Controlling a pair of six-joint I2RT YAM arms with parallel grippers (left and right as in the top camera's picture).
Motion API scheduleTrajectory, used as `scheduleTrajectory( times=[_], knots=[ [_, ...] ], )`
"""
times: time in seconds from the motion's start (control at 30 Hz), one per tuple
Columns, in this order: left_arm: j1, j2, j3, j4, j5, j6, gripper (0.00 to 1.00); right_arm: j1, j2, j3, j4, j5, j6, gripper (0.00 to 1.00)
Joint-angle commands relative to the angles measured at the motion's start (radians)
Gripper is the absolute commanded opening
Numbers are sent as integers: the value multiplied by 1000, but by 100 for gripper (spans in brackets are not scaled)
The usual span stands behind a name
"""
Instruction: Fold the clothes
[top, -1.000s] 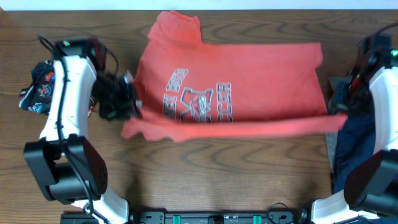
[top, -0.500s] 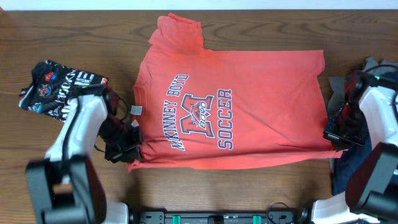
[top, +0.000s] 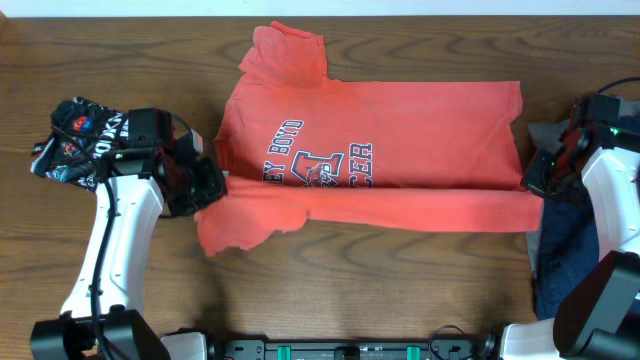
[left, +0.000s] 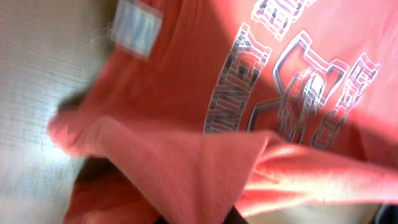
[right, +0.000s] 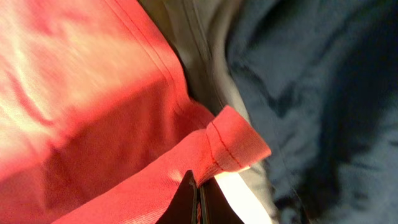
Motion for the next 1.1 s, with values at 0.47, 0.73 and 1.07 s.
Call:
scheduleTrajectory(
  times=[0.47,0.73,1.07],
  knots=[
    [2,183,5,282,-1,-110,6,34,56,-9,184,-67,-20,1],
    [0,228,5,328,-1,-132,6,37,129,-9,243,-104,-20,2],
    [-4,230,5,359,0,-132,13,53,201,-9,381,-179,-18,23]
  ],
)
